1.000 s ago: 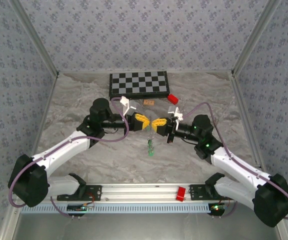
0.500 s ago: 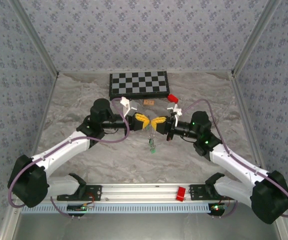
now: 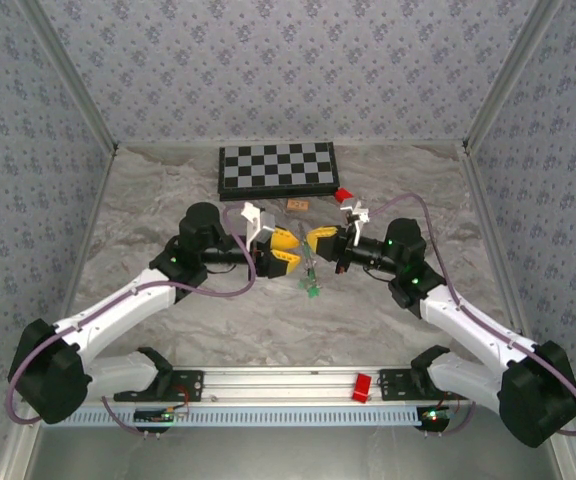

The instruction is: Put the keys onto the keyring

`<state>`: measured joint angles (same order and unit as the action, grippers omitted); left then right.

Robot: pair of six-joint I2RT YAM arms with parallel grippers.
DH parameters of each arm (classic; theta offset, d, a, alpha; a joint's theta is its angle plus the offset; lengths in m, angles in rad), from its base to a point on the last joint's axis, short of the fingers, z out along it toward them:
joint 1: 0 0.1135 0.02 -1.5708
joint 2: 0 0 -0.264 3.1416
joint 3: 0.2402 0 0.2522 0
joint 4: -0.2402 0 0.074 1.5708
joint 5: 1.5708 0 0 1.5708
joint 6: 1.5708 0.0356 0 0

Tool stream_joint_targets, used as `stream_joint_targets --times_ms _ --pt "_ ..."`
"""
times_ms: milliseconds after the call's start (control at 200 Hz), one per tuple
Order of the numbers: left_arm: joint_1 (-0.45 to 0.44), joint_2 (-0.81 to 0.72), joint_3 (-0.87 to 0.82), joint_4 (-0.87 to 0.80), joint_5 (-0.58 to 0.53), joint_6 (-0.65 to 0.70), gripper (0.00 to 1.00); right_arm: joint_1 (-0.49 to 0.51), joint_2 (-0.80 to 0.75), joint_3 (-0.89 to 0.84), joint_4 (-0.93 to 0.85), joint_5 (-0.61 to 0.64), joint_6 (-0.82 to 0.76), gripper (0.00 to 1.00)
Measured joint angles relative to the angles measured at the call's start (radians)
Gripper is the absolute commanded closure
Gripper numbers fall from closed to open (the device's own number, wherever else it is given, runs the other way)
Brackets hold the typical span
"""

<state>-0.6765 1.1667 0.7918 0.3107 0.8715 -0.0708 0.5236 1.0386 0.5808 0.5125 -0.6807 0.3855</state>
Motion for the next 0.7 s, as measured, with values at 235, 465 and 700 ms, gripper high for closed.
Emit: stream_joint_targets --times_ms 235,465,700 --pt "0.002 -0.006 -0.004 -0.001 -0.025 -0.017 0.53 -0.001 -0.002 0.000 0.000 0.008 -0.001 1.00" --pt "0.021 -0.009 -0.016 0.054 -0.096 -0.119 0.54 -0.003 -0.023 -0.002 0.024 0.011 -0.012 1.00" --pt "0.043 0.030 -0.032 0.176 -0.186 -0.276 0.53 -0.003 -0.027 -0.014 0.099 -0.002 -0.013 1.00"
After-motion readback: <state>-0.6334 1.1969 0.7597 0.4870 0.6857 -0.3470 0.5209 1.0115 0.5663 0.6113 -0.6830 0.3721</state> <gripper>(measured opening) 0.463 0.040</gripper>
